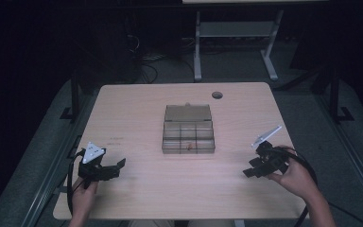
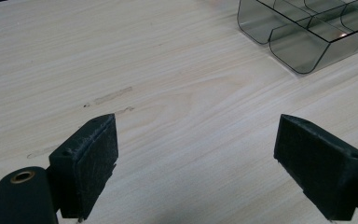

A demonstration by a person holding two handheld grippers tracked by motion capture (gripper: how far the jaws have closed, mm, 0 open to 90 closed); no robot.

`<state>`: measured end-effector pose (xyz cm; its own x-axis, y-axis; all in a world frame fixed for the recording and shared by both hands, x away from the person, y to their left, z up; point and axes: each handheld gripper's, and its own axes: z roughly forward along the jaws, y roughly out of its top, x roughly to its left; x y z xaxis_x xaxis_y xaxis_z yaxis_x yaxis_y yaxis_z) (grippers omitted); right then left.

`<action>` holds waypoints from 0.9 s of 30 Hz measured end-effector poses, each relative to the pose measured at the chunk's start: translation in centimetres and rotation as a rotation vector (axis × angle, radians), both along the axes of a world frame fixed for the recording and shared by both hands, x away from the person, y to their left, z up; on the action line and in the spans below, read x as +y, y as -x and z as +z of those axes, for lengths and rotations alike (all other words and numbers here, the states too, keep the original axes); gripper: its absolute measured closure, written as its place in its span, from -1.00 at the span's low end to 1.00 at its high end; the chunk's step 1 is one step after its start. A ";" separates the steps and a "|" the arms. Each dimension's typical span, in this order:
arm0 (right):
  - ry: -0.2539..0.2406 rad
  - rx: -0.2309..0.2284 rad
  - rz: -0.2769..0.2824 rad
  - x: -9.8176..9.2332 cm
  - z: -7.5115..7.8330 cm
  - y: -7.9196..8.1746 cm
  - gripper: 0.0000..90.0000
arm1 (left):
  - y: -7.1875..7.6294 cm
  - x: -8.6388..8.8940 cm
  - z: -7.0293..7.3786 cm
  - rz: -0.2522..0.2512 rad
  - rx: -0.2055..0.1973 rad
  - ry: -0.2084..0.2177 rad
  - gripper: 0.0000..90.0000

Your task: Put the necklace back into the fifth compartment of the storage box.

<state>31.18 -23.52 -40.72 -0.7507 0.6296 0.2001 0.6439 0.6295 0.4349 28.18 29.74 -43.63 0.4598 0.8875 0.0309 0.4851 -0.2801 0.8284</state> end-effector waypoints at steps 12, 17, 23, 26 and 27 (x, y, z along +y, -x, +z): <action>-0.002 -0.001 0.001 0.1 -1.7 1.9 0.01 | 0.0 0.0 0.0 -0.005 -0.002 -0.011 -0.71; -0.014 -0.008 0.006 0.2 -2.1 2.7 0.01 | 0.0 -0.1 0.0 -0.005 0.001 -0.013 -0.71; -0.017 -0.011 -0.005 0.4 -2.8 3.7 -0.02 | 0.0 -0.2 0.0 -0.008 0.003 -0.012 -0.71; -0.024 -0.023 -0.013 0.5 -2.9 4.2 -0.02 | 0.0 -0.1 0.0 -0.007 0.003 -0.011 -0.71; -0.024 -0.029 -0.019 0.6 -2.8 4.5 -0.03 | 0.0 -0.1 0.0 -0.006 0.003 -0.010 -0.71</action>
<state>26.69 -22.90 -43.57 -0.7442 0.6392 0.1941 0.6428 0.6060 0.4686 28.19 29.60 -43.63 0.4652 0.8844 0.0381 0.4861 -0.2912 0.8240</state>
